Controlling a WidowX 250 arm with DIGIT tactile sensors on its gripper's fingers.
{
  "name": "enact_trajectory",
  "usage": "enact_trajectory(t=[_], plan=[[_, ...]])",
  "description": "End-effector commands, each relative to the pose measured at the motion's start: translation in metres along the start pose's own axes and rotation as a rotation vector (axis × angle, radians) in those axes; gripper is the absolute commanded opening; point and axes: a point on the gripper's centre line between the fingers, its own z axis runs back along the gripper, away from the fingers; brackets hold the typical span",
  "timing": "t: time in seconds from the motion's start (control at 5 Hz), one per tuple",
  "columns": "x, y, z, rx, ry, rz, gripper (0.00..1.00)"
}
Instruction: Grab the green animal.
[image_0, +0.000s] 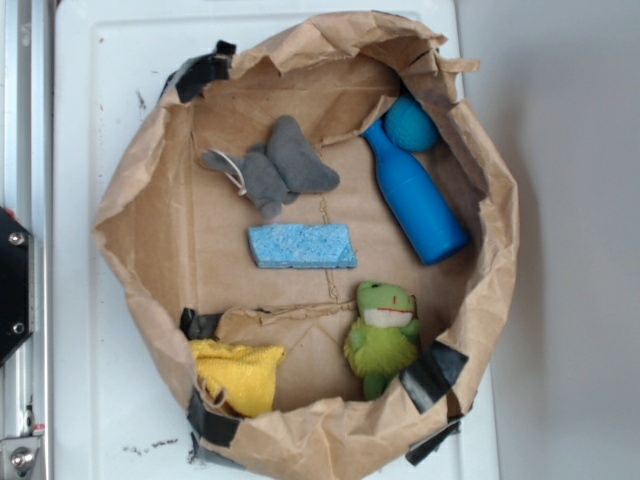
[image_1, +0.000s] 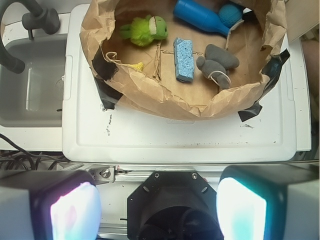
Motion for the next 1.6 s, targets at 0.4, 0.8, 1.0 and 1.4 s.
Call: enact_trajectory(t=[0.4, 0.8, 1.0, 1.4], plan=[[0.04, -0.016, -0.003, -0.002, -0.008, 0.032, 1.0], [0.079, -0.022, -0.019, 0.029, -0.055, 0.055, 1.0], [0.091, -0.015, -0.025, 0.004, -0.076, 0.215, 1.0], [0.087, -0.01, -0.02, -0.199, 0.103, 0.532, 1.0]])
